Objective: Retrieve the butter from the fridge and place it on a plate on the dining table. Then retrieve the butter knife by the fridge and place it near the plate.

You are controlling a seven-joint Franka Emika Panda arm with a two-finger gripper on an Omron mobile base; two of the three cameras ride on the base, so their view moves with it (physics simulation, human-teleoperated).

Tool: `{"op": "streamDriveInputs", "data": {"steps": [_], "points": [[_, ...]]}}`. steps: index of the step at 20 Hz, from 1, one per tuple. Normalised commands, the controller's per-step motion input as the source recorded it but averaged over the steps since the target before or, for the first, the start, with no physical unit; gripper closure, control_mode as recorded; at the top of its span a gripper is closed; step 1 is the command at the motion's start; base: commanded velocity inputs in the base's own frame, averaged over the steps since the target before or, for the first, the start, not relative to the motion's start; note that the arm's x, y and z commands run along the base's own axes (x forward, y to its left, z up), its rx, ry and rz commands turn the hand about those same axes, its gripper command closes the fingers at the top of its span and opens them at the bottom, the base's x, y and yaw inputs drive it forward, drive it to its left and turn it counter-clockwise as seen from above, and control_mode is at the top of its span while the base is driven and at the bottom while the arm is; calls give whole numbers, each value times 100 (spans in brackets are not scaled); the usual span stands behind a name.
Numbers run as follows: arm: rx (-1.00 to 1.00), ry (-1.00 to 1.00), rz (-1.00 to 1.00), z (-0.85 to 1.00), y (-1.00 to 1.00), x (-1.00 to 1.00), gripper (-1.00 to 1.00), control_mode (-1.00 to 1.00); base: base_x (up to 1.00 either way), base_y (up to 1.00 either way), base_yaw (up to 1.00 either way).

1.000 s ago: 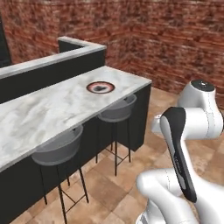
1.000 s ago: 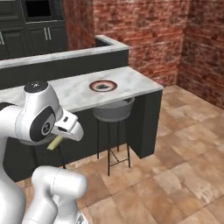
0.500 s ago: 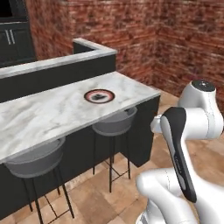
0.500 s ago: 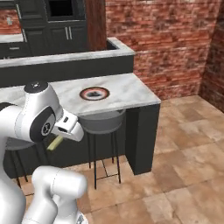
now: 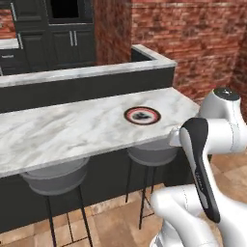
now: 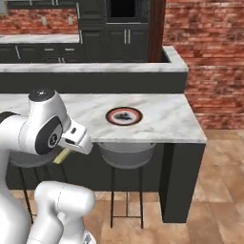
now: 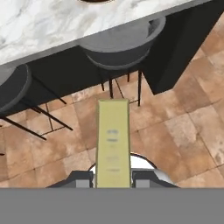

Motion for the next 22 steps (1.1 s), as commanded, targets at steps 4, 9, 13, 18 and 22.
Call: {"op": "streamDriveInputs", "data": {"steps": [4, 9, 13, 18, 22], "points": [[0, 0, 0, 0, 0, 0, 100, 100, 72, -14, 58], [0, 0, 0, 0, 0, 0, 100, 100, 39, -74, 37], [0, 0, 0, 0, 0, 0, 100, 100, 8, -93, 5], [0, 0, 0, 0, 0, 0, 100, 100, 2, -65, -4], [0, 0, 0, 0, 0, 0, 100, 100, 61, 2, 0]]}}
